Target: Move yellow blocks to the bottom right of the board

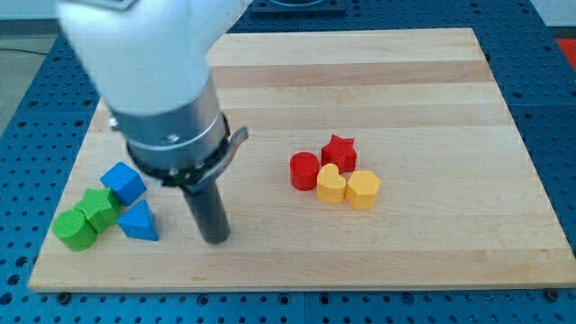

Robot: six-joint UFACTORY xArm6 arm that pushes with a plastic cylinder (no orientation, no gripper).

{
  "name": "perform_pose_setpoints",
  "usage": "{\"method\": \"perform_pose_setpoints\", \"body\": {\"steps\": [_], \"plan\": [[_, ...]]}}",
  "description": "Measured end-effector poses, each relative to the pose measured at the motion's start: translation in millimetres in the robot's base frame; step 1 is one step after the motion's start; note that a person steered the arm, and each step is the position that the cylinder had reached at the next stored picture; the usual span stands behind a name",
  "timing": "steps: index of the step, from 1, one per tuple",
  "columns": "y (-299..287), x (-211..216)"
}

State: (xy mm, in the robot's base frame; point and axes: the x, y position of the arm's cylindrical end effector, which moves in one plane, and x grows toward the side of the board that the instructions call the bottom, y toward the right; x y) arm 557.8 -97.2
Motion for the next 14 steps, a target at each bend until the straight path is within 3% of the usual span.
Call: {"method": "perform_pose_setpoints", "body": {"steps": [2,6,9,10,11,13,14], "plan": [[84.6,-70.3],[219.2,-30.6],[222.5,1.1],[176.7,-4.8],[176.6,-46.3],[49.5,-48.4],[98.4,-27.9]]}}
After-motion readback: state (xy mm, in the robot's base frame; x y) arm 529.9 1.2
